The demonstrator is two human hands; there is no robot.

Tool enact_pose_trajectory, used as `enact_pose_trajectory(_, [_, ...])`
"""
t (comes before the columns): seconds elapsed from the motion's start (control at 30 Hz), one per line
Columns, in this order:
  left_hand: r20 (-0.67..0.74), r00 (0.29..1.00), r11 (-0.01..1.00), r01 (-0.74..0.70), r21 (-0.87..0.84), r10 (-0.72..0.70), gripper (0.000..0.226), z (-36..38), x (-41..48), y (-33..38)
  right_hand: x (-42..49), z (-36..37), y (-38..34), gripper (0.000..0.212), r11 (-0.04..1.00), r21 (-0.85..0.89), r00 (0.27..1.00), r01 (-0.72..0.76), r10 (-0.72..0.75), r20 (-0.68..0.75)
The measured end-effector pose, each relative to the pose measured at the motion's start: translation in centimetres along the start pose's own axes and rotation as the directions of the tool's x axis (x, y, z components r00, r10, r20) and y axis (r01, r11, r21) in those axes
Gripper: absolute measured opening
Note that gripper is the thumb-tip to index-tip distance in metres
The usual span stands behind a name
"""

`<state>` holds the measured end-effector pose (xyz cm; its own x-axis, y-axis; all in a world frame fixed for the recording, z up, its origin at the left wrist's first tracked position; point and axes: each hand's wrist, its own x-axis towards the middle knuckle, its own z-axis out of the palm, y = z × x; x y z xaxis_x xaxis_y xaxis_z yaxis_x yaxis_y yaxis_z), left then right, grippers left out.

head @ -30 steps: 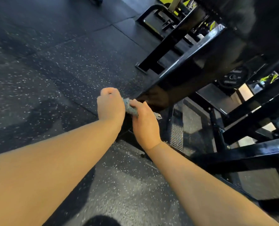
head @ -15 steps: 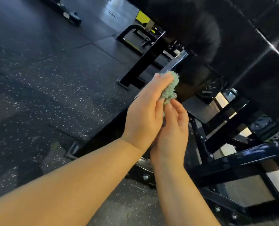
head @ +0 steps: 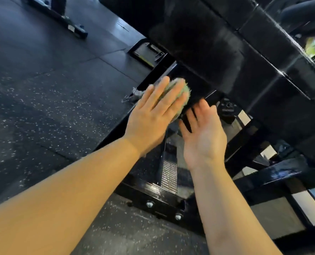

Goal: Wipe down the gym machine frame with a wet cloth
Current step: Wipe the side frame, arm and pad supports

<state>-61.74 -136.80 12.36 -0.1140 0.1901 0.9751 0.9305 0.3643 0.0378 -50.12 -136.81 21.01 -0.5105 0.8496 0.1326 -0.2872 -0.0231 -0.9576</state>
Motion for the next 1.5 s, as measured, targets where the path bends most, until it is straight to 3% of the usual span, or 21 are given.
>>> enact_pose_trajectory(0.13, [-0.07,0.995,0.99,0.063,-0.125,-0.073,0.046,-0.6,6.7,1.7,0.5,-0.5,0.0,0.046,0.997,0.055,0.999,-0.047,0.048,-0.011])
enact_pose_trajectory(0.27, [-0.011,0.998,0.998,-0.064,0.02,0.064,0.057,0.7,-0.4,1.4,0.3,-1.0,0.0,0.046,0.995,0.056,0.997,-0.077,0.076,0.023])
enact_pose_trajectory(0.33, [0.106,0.987,0.992,-0.12,-0.05,0.125,0.062,0.6,-3.6,1.2,0.2,-1.0,0.2,0.044,0.995,0.049,0.996,-0.082,0.081,0.023])
enact_pose_trajectory(0.4, [0.095,0.986,0.988,-0.128,-0.089,0.136,0.054,0.5,-2.9,1.3,0.3,-0.8,0.2,0.044,0.995,0.066,0.997,-0.076,0.075,0.026])
enact_pose_trajectory(0.47, [-0.015,0.998,0.997,-0.064,-0.049,0.064,0.044,0.5,0.5,2.1,0.5,-0.8,0.3,0.042,0.991,0.12,0.998,-0.065,0.064,0.012])
enact_pose_trajectory(0.57, [-0.105,0.994,0.991,0.015,-0.133,-0.029,0.046,0.6,4.4,2.9,0.7,-0.5,0.7,0.043,0.987,0.153,0.998,-0.053,0.056,-0.014])
enact_pose_trajectory(0.67, [-0.129,0.984,0.984,0.1,-0.147,-0.12,0.049,1.6,0.7,2.8,0.4,-0.4,1.5,0.042,0.991,0.126,0.999,-0.036,0.041,-0.034])
enact_pose_trajectory(0.8, [0.1,0.981,0.982,0.175,-0.07,-0.168,0.076,1.8,-11.2,1.1,-0.6,0.4,4.6,0.041,0.991,0.039,0.989,-0.128,0.13,-0.068])
enact_pose_trajectory(0.87, [0.196,0.952,0.968,0.247,-0.039,-0.235,0.074,1.2,-14.2,0.3,-1.0,0.7,6.5,0.042,0.964,0.039,0.955,-0.263,0.266,-0.13])
enact_pose_trajectory(0.97, [0.169,0.917,0.925,0.376,-0.053,-0.362,0.053,0.8,-10.4,0.8,-1.4,0.7,8.5,0.04,0.91,0.087,0.894,-0.405,0.414,-0.171])
enact_pose_trajectory(1.07, [0.116,0.933,0.916,0.358,-0.182,-0.342,0.042,1.1,-5.7,1.3,-1.3,0.5,10.1,0.038,0.897,0.081,0.875,-0.434,0.441,-0.199])
enact_pose_trajectory(1.17, [0.188,0.914,0.911,0.387,-0.141,-0.359,0.044,1.2,-10.2,0.6,-1.1,0.1,10.9,0.036,0.888,0.101,0.867,-0.45,0.461,-0.19])
enact_pose_trajectory(1.23, [0.301,0.836,0.86,0.503,-0.089,-0.458,0.045,0.9,-15.7,0.2,-1.1,-0.1,11.5,0.032,0.877,0.101,0.859,-0.47,0.481,-0.177])
enact_pose_trajectory(1.27, [0.356,0.748,0.778,0.623,-0.084,-0.56,0.047,0.7,-17.9,0.0,-1.1,-0.1,11.9,0.031,0.874,0.091,0.854,-0.478,0.486,-0.186])
enact_pose_trajectory(1.3, [0.412,0.597,0.622,0.778,-0.088,-0.689,0.05,0.4,-18.8,-0.2,-1.1,0.0,12.3,0.031,0.873,0.072,0.851,-0.482,0.486,-0.201])
enact_pose_trajectory(1.33, [0.444,0.394,0.394,0.914,-0.097,-0.805,0.053,0.3,-18.8,-0.3,-1.1,0.1,12.7,0.031,0.87,0.053,0.844,-0.491,0.489,-0.221])
enact_pose_trajectory(1.37, [0.457,0.2,0.175,0.98,-0.098,-0.867,0.053,0.3,-18.0,-0.5,-1.1,0.3,13.2,0.032,0.867,0.04,0.836,-0.497,0.491,-0.245])
enact_pose_trajectory(1.4, [0.45,0.067,0.024,0.995,-0.101,-0.89,0.05,0.4,-17.0,-0.6,-1.0,0.4,13.6,0.031,0.865,0.031,0.83,-0.5,0.49,-0.266])
enact_pose_trajectory(1.43, [0.436,-0.006,-0.057,0.993,-0.104,-0.9,0.048,0.6,-15.8,-1.0,-1.0,0.6,14.1,0.031,0.865,0.023,0.826,-0.502,0.487,-0.285])
enact_pose_trajectory(1.47, [0.429,-0.023,-0.08,0.99,-0.114,-0.903,0.047,0.7,-14.6,-1.5,-0.8,0.8,14.6,0.031,0.863,0.016,0.82,-0.504,0.485,-0.303])
enact_pose_trajectory(1.5, [0.443,0.02,-0.053,0.987,-0.152,-0.896,0.048,0.5,-13.4,-1.9,-0.8,1.0,15.0,0.03,0.864,0.013,0.814,-0.503,0.479,-0.328])
